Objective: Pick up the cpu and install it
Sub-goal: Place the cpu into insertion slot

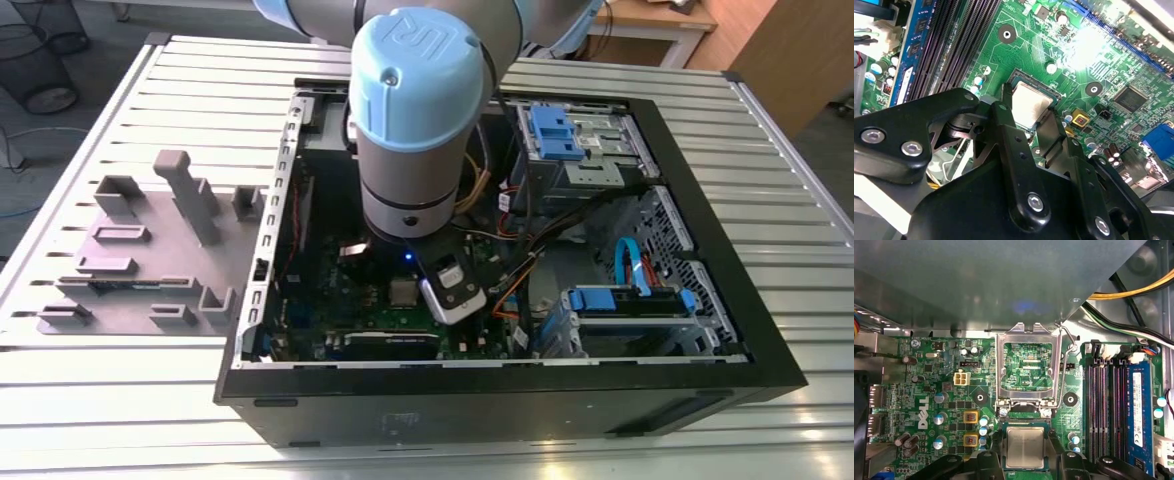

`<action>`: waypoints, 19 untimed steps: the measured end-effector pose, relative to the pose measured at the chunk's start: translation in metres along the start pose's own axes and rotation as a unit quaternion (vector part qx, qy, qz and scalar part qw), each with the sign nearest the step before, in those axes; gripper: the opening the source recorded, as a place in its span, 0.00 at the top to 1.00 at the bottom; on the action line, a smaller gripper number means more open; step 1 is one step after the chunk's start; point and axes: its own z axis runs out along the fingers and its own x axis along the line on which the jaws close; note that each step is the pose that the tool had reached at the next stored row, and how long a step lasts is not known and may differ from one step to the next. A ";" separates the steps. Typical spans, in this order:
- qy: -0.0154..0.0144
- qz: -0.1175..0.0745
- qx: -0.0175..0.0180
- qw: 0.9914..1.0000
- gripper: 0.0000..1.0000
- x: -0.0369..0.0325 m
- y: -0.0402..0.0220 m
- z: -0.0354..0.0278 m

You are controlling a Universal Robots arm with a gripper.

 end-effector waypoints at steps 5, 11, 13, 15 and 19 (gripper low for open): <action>0.000 0.000 0.000 1.000 0.55 -0.0002 -0.0014 -0.0003; 0.000 0.000 0.000 1.000 0.55 -0.0002 -0.0015 -0.0002; 0.000 0.000 0.000 1.000 0.55 -0.0002 -0.0015 -0.0002; 0.000 0.000 0.000 1.000 0.55 -0.0002 -0.0015 -0.0002; 0.000 0.000 0.000 1.000 0.54 -0.0002 -0.0016 -0.0001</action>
